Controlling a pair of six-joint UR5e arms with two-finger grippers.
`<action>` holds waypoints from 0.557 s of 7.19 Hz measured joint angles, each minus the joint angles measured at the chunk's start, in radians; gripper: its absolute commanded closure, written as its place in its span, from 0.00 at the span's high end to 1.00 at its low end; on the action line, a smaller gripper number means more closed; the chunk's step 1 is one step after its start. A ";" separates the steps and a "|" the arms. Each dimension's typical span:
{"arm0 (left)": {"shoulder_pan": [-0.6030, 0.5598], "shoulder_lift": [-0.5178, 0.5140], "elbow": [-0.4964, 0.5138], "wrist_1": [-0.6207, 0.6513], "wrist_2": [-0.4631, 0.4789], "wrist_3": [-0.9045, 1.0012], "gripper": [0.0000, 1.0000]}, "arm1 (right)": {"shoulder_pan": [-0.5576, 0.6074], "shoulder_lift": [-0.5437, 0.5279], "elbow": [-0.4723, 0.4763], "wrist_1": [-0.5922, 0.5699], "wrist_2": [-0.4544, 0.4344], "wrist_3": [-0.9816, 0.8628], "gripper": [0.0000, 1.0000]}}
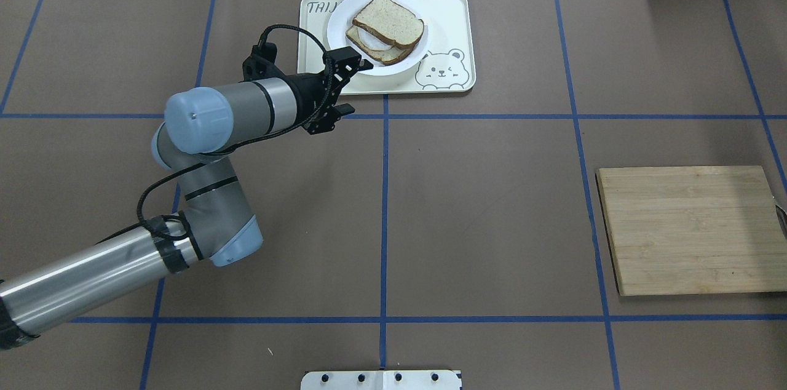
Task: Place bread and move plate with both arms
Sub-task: 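Open the left gripper to release the plate on the tray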
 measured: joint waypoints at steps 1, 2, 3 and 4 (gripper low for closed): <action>-0.002 0.052 -0.109 0.078 -0.033 0.133 0.98 | 0.000 0.000 0.000 0.000 -0.001 0.000 1.00; -0.002 0.082 -0.202 0.187 -0.049 0.274 0.98 | 0.000 0.000 0.000 0.000 -0.001 0.000 1.00; -0.004 0.103 -0.297 0.335 -0.066 0.435 0.98 | 0.000 0.000 -0.001 0.000 -0.002 0.000 1.00; -0.006 0.130 -0.390 0.494 -0.080 0.591 0.98 | 0.000 0.000 -0.001 0.000 -0.003 0.000 1.00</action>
